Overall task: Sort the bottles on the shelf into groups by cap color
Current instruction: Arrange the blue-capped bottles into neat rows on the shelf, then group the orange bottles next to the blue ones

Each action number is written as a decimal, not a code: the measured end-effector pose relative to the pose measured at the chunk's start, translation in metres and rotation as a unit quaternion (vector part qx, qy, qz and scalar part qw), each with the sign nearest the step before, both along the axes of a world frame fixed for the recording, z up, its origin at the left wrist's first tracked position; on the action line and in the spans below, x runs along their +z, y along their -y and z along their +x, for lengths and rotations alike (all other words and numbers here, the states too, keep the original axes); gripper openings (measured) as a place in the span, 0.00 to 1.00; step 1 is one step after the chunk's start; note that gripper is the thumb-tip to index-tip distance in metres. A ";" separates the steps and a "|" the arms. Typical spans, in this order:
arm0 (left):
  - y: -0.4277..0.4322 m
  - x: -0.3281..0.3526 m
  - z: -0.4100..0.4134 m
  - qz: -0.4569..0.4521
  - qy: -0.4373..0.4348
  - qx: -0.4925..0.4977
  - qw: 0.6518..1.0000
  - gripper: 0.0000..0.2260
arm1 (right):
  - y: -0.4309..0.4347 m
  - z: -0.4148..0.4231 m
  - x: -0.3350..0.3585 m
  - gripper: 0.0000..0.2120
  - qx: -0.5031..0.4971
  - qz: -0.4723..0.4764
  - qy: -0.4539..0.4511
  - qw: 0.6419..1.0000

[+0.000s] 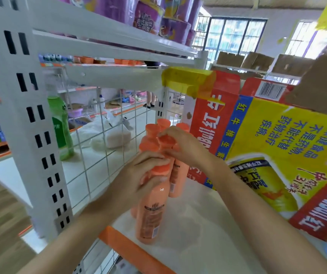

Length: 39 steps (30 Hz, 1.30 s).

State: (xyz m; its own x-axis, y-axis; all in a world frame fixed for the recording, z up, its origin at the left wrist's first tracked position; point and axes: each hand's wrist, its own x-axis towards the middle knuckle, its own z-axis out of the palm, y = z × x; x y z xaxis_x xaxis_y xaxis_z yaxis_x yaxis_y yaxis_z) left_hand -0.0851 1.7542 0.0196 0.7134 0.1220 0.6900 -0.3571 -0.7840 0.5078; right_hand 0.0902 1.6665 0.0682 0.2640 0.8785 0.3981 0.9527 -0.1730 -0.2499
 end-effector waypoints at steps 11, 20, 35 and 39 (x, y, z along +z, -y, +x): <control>0.008 -0.006 0.004 -0.088 0.016 -0.022 0.996 0.16 | 0.015 -0.013 -0.006 0.18 -0.026 0.078 -0.088 0.993; 0.016 -0.011 0.006 -0.155 0.055 -0.048 0.985 0.12 | 0.056 -0.037 -0.013 0.19 -0.093 0.131 -0.085 0.983; 0.062 -0.005 0.027 -0.114 0.027 -0.062 0.991 0.11 | 0.178 -0.040 0.005 0.18 -0.184 0.035 -0.102 0.977; 0.087 -0.002 0.044 -0.173 0.019 -0.083 0.981 0.11 | 0.218 -0.031 0.016 0.20 -0.191 -0.040 -0.071 0.978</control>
